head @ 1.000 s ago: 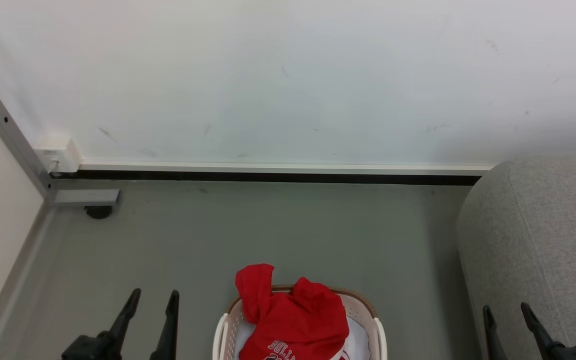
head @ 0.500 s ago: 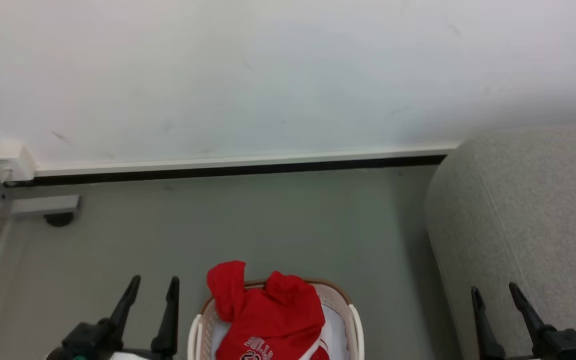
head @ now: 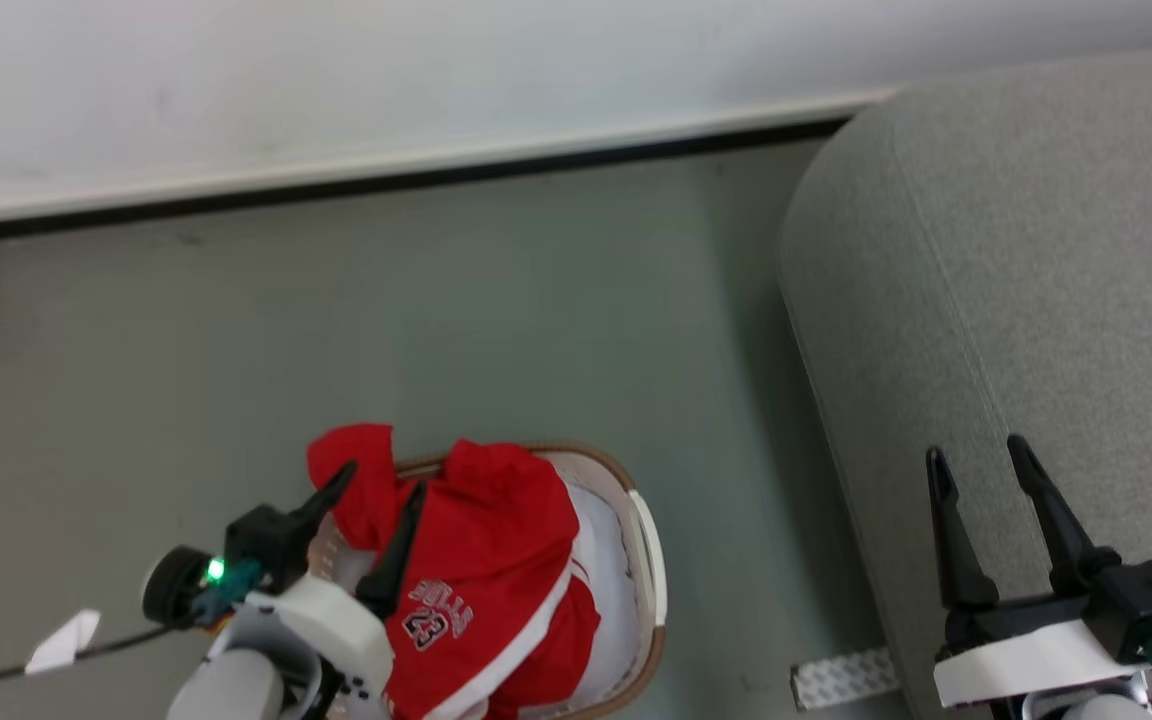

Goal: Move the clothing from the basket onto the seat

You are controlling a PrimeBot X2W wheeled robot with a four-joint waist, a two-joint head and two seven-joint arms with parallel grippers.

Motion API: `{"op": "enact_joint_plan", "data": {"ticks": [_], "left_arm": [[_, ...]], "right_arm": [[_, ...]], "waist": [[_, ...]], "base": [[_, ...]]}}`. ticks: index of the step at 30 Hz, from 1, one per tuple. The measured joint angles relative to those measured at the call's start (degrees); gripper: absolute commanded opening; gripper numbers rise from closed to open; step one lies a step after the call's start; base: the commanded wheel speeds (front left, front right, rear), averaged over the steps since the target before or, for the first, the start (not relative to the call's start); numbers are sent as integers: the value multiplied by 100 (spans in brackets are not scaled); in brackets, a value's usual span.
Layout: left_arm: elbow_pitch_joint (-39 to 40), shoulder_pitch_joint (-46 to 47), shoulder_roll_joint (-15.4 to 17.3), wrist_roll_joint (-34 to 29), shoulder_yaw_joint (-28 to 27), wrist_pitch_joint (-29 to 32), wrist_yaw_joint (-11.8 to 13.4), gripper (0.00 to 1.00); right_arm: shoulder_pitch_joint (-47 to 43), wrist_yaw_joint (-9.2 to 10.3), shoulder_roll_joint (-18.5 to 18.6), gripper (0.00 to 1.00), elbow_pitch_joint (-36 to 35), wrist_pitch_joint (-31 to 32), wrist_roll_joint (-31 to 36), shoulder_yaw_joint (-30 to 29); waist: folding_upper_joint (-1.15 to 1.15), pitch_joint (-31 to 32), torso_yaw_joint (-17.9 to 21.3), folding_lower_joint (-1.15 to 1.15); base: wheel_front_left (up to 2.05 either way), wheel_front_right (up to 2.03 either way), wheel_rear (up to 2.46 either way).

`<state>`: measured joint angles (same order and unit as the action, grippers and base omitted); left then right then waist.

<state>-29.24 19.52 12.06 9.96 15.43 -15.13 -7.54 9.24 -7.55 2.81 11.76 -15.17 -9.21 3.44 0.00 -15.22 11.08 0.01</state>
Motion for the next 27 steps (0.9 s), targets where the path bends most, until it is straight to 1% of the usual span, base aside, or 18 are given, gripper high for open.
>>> {"op": "enact_joint_plan", "data": {"ticks": [7,12,14,18,27], "left_arm": [[-1234,1145,101,-43,630,21,0,100],[-2012,1709,203,-42,931,151,0,100],[-2252,1908,281,-45,936,140,2,100],[-2613,2242,369,-110,937,89,9,100],[-3031,2780,437,-144,1098,15,7,100]], "right_arm": [[402,-1,0,100,-333,0,-100,197],[617,0,-1,100,-528,0,-144,298],[663,0,1,100,-586,0,-146,307],[730,0,0,100,-711,0,-138,348],[853,0,-1,100,-842,0,-196,461]], "waist": [[0,-858,216,0],[0,-1419,345,0],[0,-1619,388,1],[0,-1976,443,1],[0,-2573,466,0]], "base": [[0,0,0],[0,0,0],[0,0,0],[0,0,0],[0,0,0]]}}
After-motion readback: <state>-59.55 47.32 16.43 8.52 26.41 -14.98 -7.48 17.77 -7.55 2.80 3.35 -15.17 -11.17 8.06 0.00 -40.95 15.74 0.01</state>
